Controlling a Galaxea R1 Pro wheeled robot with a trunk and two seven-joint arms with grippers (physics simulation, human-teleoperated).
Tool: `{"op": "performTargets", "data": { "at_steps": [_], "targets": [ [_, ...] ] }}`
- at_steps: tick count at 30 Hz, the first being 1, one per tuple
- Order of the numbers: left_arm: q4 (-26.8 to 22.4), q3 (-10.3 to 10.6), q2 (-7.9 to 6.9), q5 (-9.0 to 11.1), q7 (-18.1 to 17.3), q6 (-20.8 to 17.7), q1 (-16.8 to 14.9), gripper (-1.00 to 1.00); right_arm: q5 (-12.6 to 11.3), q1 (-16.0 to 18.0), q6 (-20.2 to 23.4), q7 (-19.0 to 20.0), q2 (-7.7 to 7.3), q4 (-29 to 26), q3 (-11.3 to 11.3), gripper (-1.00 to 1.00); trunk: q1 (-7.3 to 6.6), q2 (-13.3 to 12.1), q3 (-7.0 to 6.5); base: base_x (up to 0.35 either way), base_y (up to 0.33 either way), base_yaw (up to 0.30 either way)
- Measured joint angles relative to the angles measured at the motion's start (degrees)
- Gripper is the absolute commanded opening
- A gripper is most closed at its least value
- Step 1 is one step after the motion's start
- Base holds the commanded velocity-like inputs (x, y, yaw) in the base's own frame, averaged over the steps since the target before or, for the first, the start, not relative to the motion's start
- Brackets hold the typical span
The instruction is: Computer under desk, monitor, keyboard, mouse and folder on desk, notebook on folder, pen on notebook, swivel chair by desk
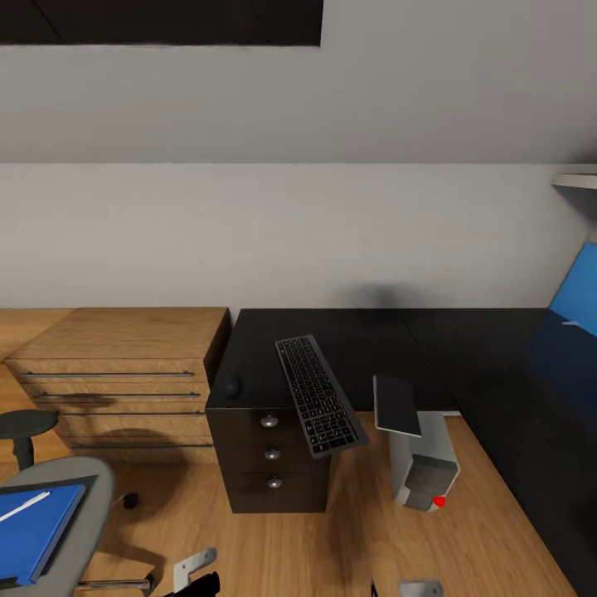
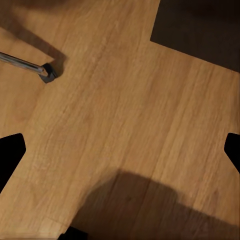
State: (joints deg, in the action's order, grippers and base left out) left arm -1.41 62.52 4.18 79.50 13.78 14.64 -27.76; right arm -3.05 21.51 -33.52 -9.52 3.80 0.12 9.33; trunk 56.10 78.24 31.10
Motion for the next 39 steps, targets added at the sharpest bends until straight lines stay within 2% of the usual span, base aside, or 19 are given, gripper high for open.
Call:
{"op": "performTargets", "data": {
  "at_steps": [4, 22, 37, 39],
  "targets": [
    [0.0, 0.04, 0.03, 0.0, 0.0, -0.05, 0.0, 1.0, 0.01, -0.01, 0.0, 0.03, -0.03, 0.4, 0.02, 1.0, 0.0, 0.0, 0.0, 0.0, 0.0, 0.0],
    [0.0, -0.03, -0.04, 0.08, 0.33, -0.1, 0.0, 1.0, 0.09, -0.02, 0.02, -0.01, -0.13, 0.57, 0.02, 1.0, 3.95, 7.21, 3.23, 0.0, 0.0, 0.0],
    [0.0, 0.01, -0.04, 0.08, 0.36, -0.14, 0.0, 1.0, 0.09, -0.02, 0.02, 0.04, -0.13, 0.59, 0.02, 1.0, 7.25, 13.22, 5.92, -0.13, 0.0, 0.0],
    [0.0, 0.01, -0.04, 0.08, 0.33, -0.12, 0.0, 1.0, 0.09, -0.02, -0.02, 0.04, -0.14, 0.62, 0.02, 1.0, 7.25, 13.24, 5.93, -0.004, 0.0, 0.0]
  ]
}}
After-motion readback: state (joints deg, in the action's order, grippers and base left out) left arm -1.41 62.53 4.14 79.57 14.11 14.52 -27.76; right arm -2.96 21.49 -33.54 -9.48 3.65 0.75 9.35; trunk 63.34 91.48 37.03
